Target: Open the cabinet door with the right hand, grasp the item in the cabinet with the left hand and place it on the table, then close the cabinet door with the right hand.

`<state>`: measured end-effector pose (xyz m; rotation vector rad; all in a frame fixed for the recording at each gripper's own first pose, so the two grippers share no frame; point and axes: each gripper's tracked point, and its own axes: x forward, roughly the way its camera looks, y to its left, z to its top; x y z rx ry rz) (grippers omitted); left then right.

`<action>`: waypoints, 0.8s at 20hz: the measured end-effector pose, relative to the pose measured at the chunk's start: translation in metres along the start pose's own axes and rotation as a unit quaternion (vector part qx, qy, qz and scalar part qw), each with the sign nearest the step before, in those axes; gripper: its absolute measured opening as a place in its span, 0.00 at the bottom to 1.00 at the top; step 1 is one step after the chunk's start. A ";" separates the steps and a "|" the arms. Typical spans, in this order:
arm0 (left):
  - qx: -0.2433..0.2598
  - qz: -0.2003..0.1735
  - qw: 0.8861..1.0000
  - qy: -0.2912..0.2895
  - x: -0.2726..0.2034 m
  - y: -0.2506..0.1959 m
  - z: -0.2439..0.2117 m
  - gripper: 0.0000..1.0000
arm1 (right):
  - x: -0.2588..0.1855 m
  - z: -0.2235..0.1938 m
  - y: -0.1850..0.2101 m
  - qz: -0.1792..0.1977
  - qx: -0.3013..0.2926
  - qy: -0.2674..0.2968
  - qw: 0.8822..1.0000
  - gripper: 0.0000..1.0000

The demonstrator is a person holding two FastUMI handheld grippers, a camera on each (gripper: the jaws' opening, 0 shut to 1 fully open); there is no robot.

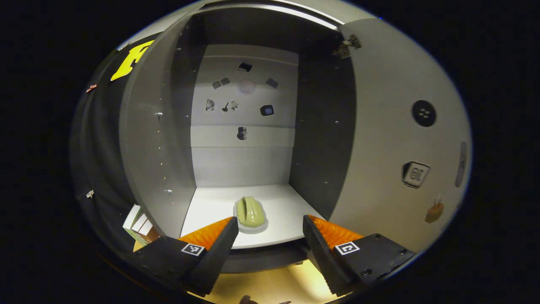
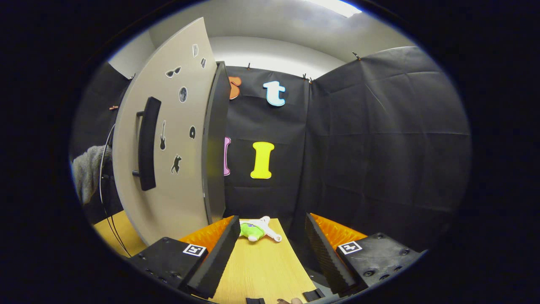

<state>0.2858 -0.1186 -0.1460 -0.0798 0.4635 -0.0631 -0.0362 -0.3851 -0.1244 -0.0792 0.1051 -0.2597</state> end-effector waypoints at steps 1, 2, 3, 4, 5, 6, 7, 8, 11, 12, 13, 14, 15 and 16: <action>0.001 -0.002 1.000 0.011 0.012 0.002 0.000 0.96 | 0.004 -0.004 -0.002 -0.001 0.000 0.006 1.000 0.97; 0.000 -0.004 1.000 0.019 0.027 0.004 0.003 0.96 | 0.008 -0.008 -0.003 0.002 0.001 0.011 1.000 0.94; -0.006 -0.004 0.999 0.032 0.042 0.007 0.002 0.96 | 0.012 -0.011 -0.004 0.002 0.001 0.015 1.000 0.98; -0.019 -0.002 0.999 0.047 0.057 0.011 0.001 0.96 | 0.016 -0.014 -0.007 0.002 0.000 0.018 1.000 0.98; -0.030 -0.005 0.997 0.065 0.071 0.013 0.000 0.96 | 0.022 -0.016 -0.009 0.002 0.000 0.021 1.000 0.98; -0.039 -0.002 0.996 0.077 0.083 0.016 0.001 0.96 | 0.027 -0.017 -0.010 0.002 0.001 0.025 1.000 0.98; -0.043 0.005 0.995 0.086 0.094 0.022 0.002 0.96 | 0.031 -0.019 -0.011 0.003 0.001 0.028 1.000 0.98; -0.042 0.012 0.995 0.091 0.104 0.027 0.006 0.96 | 0.034 -0.018 -0.013 0.003 0.000 0.030 1.000 0.98; -0.033 0.033 0.992 0.121 0.123 0.039 -0.001 0.90 | 0.042 -0.018 -0.015 0.003 -0.001 0.029 1.000 0.98; -0.026 0.042 0.990 0.133 0.129 0.043 -0.006 0.89 | 0.044 -0.018 -0.016 0.002 -0.001 0.029 1.000 0.98; -0.024 0.049 0.988 0.143 0.133 0.047 -0.014 0.88 | 0.047 -0.020 -0.018 0.001 0.000 0.030 1.000 0.98; -0.027 0.050 0.987 0.153 0.138 0.049 -0.019 0.87 | 0.049 -0.023 -0.020 -0.002 0.000 0.033 0.999 0.98; -0.033 0.050 0.985 0.162 0.143 0.049 -0.026 0.85 | 0.051 -0.025 -0.023 -0.005 0.000 0.036 0.999 0.98; -0.039 0.044 0.983 0.172 0.146 0.047 -0.033 0.83 | 0.053 -0.028 -0.024 -0.006 -0.001 0.039 0.999 0.97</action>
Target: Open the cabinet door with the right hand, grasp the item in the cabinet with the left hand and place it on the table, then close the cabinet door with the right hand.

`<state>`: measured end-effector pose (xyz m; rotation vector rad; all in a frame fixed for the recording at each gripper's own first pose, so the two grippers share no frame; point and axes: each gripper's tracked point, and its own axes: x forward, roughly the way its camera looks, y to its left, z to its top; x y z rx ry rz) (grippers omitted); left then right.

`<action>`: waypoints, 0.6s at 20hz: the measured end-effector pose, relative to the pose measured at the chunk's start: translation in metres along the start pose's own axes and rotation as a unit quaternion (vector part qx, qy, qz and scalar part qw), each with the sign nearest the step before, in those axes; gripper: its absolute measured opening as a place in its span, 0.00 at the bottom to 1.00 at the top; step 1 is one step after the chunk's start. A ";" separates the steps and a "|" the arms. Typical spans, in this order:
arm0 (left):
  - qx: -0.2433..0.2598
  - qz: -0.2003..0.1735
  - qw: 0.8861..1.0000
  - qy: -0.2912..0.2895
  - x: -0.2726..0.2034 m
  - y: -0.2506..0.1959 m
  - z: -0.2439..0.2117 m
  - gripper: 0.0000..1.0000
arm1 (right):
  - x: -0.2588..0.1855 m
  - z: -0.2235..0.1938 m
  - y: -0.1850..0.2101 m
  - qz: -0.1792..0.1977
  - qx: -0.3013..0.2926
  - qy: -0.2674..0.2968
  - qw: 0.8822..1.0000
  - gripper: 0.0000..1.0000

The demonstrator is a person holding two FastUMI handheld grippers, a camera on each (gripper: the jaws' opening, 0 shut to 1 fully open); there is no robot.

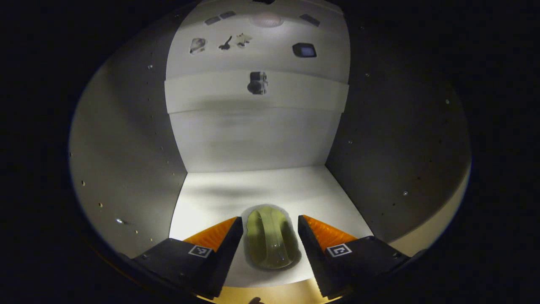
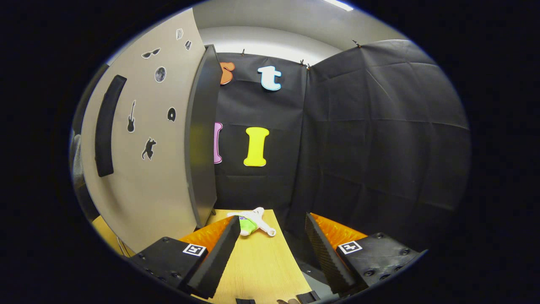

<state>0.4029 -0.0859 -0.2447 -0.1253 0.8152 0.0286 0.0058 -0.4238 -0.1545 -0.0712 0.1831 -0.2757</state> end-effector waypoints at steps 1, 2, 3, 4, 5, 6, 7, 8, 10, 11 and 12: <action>-0.007 0.000 1.000 0.013 0.004 0.000 -0.006 0.77 | 0.002 -0.002 0.000 0.001 0.000 0.004 1.000 0.98; -0.012 0.008 1.000 0.022 0.007 0.004 -0.011 0.72 | 0.003 -0.003 0.001 0.002 -0.001 0.006 1.000 0.98; -0.015 0.013 1.000 0.018 0.007 0.006 -0.010 0.60 | 0.005 -0.004 0.002 0.004 -0.003 0.007 1.000 0.98; -0.013 0.012 1.000 0.013 0.009 0.005 -0.006 0.48 | 0.005 -0.004 0.003 0.005 -0.007 0.008 1.000 0.98; -0.004 0.014 1.000 0.018 0.008 0.005 -0.005 0.36 | 0.007 -0.004 0.006 0.008 -0.010 0.009 1.000 0.98; 0.007 0.015 1.000 0.025 0.008 0.003 -0.009 0.24 | 0.006 -0.003 0.008 0.013 -0.013 0.006 1.000 0.98; 0.015 0.017 0.999 0.027 0.007 0.003 -0.009 0.24 | 0.006 -0.001 0.010 0.015 -0.015 0.000 1.000 0.98; 0.017 0.020 0.999 0.026 0.005 0.002 -0.008 0.24 | 0.004 0.002 0.010 0.015 -0.016 -0.005 1.000 0.98; 0.009 0.030 0.999 0.022 0.000 0.002 -0.009 0.22 | 0.001 0.004 0.009 0.015 -0.013 -0.011 1.000 0.97; 0.002 0.031 0.999 0.022 -0.003 0.001 -0.010 0.21 | 0.000 0.006 0.009 0.015 -0.009 -0.012 1.000 0.98; -0.006 0.032 0.999 0.022 -0.009 0.000 -0.012 0.21 | -0.004 0.007 0.010 0.016 -0.005 -0.014 1.000 0.97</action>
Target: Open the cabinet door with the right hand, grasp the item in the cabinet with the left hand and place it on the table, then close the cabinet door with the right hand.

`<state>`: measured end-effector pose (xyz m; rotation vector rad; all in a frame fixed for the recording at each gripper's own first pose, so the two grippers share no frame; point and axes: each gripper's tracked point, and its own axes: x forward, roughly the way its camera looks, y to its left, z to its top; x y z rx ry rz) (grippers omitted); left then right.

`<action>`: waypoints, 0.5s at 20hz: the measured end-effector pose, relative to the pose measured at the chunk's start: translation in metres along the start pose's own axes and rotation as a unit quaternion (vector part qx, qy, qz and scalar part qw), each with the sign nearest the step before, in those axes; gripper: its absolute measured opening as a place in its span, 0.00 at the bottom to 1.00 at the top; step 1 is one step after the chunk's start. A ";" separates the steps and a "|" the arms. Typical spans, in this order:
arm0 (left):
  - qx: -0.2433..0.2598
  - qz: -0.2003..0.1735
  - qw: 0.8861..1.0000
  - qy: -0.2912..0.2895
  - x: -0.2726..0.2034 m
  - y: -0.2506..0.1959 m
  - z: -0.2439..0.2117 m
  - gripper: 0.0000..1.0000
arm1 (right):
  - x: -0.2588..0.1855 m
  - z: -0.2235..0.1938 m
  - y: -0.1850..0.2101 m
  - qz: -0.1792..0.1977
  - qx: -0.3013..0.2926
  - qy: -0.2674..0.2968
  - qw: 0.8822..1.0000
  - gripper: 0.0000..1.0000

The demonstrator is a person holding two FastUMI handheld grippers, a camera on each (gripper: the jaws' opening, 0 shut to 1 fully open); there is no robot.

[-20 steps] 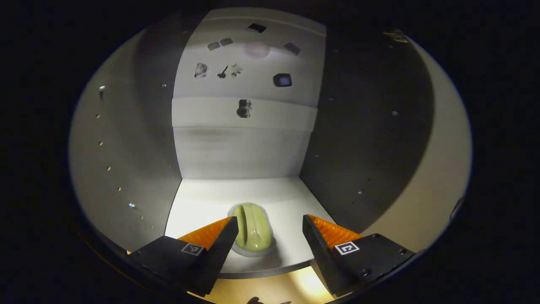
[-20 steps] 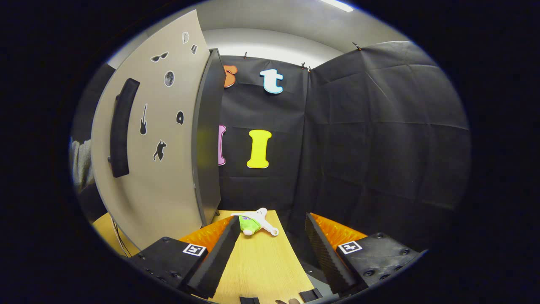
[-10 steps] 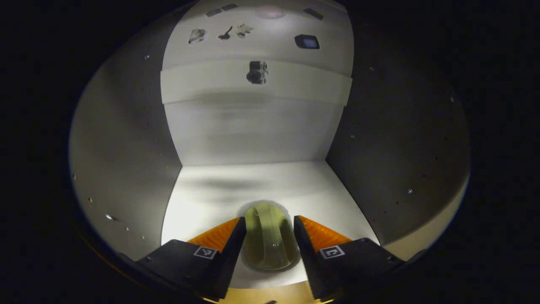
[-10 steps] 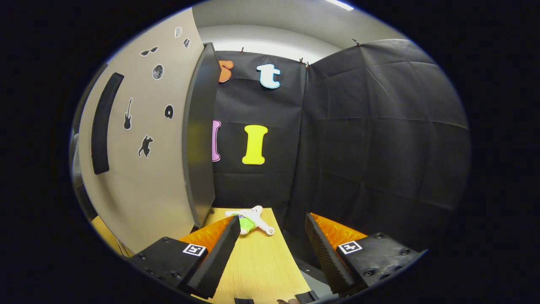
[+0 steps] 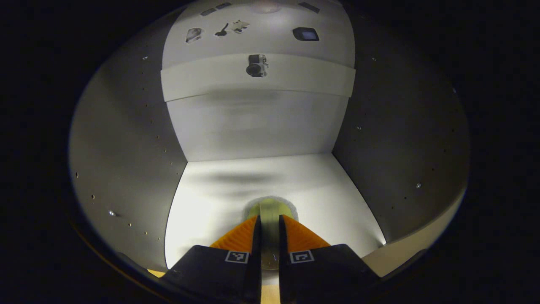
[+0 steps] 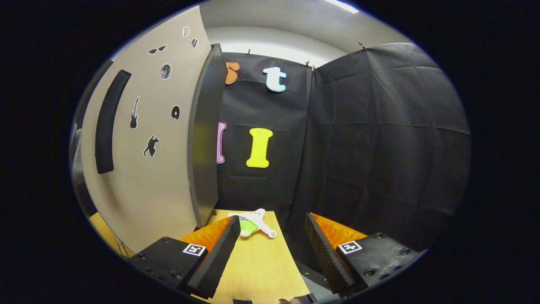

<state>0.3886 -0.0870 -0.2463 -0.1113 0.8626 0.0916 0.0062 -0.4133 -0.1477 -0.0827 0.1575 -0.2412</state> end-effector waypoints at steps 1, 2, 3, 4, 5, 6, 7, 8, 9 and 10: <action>-0.008 0.001 1.000 -0.002 -0.006 0.000 -0.001 0.20 | -0.004 0.001 0.003 0.003 0.002 -0.003 1.000 0.97; -0.013 0.001 1.000 -0.005 -0.016 -0.001 -0.003 0.20 | -0.004 0.001 0.003 0.005 0.001 -0.006 1.000 0.98; -0.012 0.000 1.000 -0.016 -0.025 -0.002 -0.001 0.22 | -0.007 0.001 0.003 0.006 0.001 -0.006 1.000 0.98; -0.002 0.001 1.000 -0.029 -0.038 -0.002 0.000 0.20 | -0.013 0.001 0.005 0.008 0.002 -0.006 1.000 0.98; 0.008 0.005 0.999 -0.037 -0.051 -0.002 -0.002 0.20 | -0.016 0.000 0.008 0.013 0.004 -0.005 1.000 0.98; 0.014 0.005 0.999 -0.042 -0.064 -0.004 -0.006 0.20 | -0.017 0.001 0.010 0.017 0.007 -0.006 1.000 0.98; 0.014 -0.001 0.999 -0.045 -0.078 -0.008 -0.012 0.20 | -0.019 0.002 0.013 0.022 0.010 -0.008 1.000 0.98; 0.009 -0.007 0.999 -0.046 -0.093 -0.011 -0.019 0.20 | -0.020 0.004 0.016 0.028 0.013 -0.010 0.999 0.98; 0.002 -0.012 0.999 -0.051 -0.109 -0.014 -0.026 0.20 | -0.021 0.008 0.022 0.036 0.015 -0.015 0.999 0.98; -0.002 -0.018 0.998 -0.060 -0.124 -0.016 -0.033 0.20 | -0.023 0.014 0.027 0.045 0.018 -0.022 0.999 0.98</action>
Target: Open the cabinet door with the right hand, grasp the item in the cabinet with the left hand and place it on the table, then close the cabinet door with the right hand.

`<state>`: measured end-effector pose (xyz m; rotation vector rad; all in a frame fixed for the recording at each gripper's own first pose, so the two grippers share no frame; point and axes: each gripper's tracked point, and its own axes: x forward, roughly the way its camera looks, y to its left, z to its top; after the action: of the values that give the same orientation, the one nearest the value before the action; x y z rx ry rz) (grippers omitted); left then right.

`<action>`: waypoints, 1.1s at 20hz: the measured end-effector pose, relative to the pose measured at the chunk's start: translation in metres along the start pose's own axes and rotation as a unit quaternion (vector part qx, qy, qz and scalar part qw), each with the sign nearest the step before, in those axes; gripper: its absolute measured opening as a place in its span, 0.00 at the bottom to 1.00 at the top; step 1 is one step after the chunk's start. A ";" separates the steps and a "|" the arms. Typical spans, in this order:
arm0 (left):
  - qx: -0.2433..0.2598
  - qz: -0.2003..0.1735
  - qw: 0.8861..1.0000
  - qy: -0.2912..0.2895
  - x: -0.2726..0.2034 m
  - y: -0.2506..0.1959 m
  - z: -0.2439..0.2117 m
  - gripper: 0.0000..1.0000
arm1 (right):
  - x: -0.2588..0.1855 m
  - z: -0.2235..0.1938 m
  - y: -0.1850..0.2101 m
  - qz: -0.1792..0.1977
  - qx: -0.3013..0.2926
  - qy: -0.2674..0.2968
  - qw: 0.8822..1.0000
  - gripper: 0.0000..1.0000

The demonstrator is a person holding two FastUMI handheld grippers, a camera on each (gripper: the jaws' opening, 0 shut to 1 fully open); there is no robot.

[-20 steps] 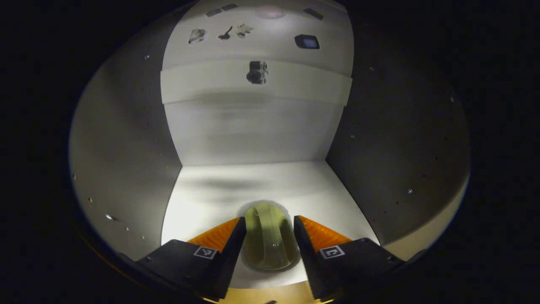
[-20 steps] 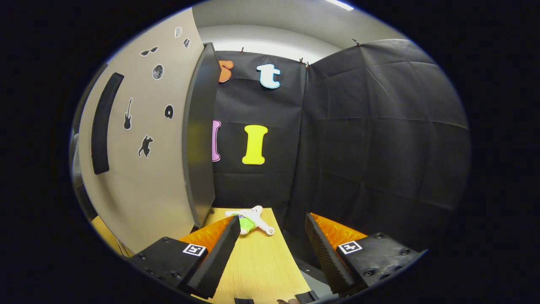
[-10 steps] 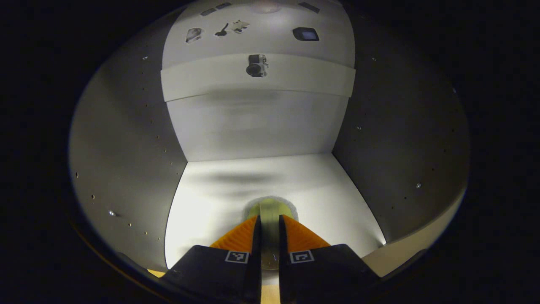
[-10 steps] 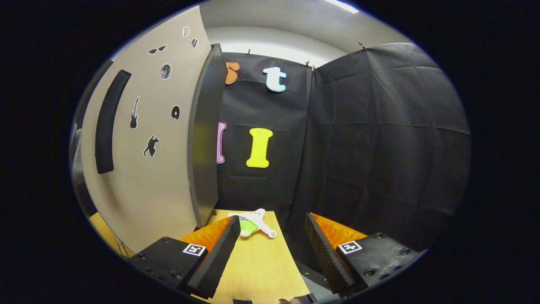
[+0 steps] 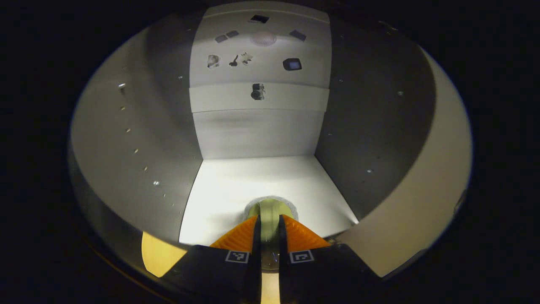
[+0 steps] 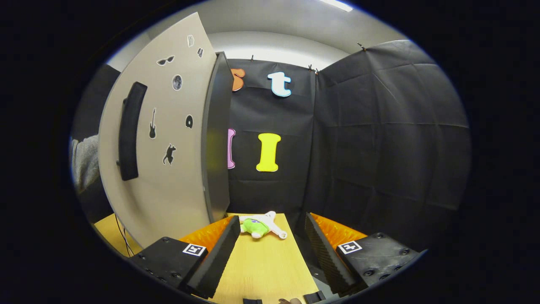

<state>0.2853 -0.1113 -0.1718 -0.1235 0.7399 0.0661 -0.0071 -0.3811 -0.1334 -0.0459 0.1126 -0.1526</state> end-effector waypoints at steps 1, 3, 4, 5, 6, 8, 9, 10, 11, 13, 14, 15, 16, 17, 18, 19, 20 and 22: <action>-0.002 0.000 1.000 -0.007 -0.016 0.000 -0.007 0.20 | -0.001 0.007 0.007 0.012 0.003 -0.010 1.000 0.98; -0.009 0.001 1.000 -0.012 -0.045 0.003 -0.030 0.20 | -0.005 0.025 0.022 0.037 0.016 -0.033 0.999 0.97; -0.016 -0.001 1.000 -0.008 -0.057 0.004 -0.047 0.20 | -0.008 0.032 0.028 0.050 0.025 -0.044 0.997 0.97; -0.024 -0.005 1.000 -0.003 -0.068 0.003 -0.064 0.20 | -0.010 0.038 0.035 0.063 0.035 -0.051 0.996 0.97; -0.030 -0.009 1.000 0.000 -0.078 0.003 -0.082 0.20 | -0.013 0.042 0.039 0.073 0.043 -0.054 0.995 0.97; -0.044 -0.009 0.999 0.006 -0.087 0.006 -0.118 0.20 | -0.017 0.042 0.045 0.084 0.048 -0.052 0.994 0.97; -0.053 -0.009 0.998 0.014 -0.090 0.007 -0.140 0.20 | -0.019 0.042 0.050 0.090 0.048 -0.049 0.994 0.97; -0.063 -0.010 0.998 0.021 -0.088 0.007 -0.160 0.20 | -0.022 0.042 0.056 0.100 0.049 -0.046 0.993 0.94; -0.072 -0.013 0.997 0.026 -0.085 0.007 -0.177 0.20 | -0.024 0.043 0.063 0.109 0.048 -0.046 0.992 0.98; -0.087 -0.011 0.996 0.033 -0.080 0.006 -0.216 0.20 | -0.029 0.046 0.076 0.129 0.041 -0.048 0.990 0.98; -0.097 -0.007 0.995 0.034 -0.079 0.006 -0.237 0.20 | -0.031 0.048 0.082 0.140 0.038 -0.050 0.988 0.98; -0.110 -0.003 0.993 0.036 -0.075 0.003 -0.254 0.21 | -0.033 0.049 0.088 0.149 0.037 -0.049 0.987 0.98; -0.120 -0.005 0.992 0.043 -0.069 -0.002 -0.273 0.21 | -0.034 0.051 0.094 0.158 0.036 -0.049 0.986 0.98; -0.125 -0.007 0.991 0.050 -0.063 -0.006 -0.291 0.22 | -0.036 0.054 0.101 0.171 0.035 -0.051 0.983 0.98; -0.126 -0.006 0.990 0.057 -0.057 -0.008 -0.308 0.21 | -0.039 0.055 0.105 0.180 0.033 -0.050 0.982 0.98; -0.123 0.000 0.991 0.052 -0.051 -0.007 -0.319 0.21 | -0.041 0.054 0.108 0.188 0.031 -0.049 0.981 1.00; -0.121 0.007 0.992 0.048 -0.043 -0.005 -0.329 0.22 | -0.043 0.053 0.111 0.192 0.029 -0.046 0.980 0.98; -0.116 0.008 0.992 0.052 -0.029 -0.005 -0.354 0.21 | -0.044 0.050 0.113 0.193 0.024 -0.038 0.980 0.98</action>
<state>0.0283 -0.1643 -0.4110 -0.3441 0.8352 0.1616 -0.0281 -0.2609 -0.0851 0.0193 0.0393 0.2340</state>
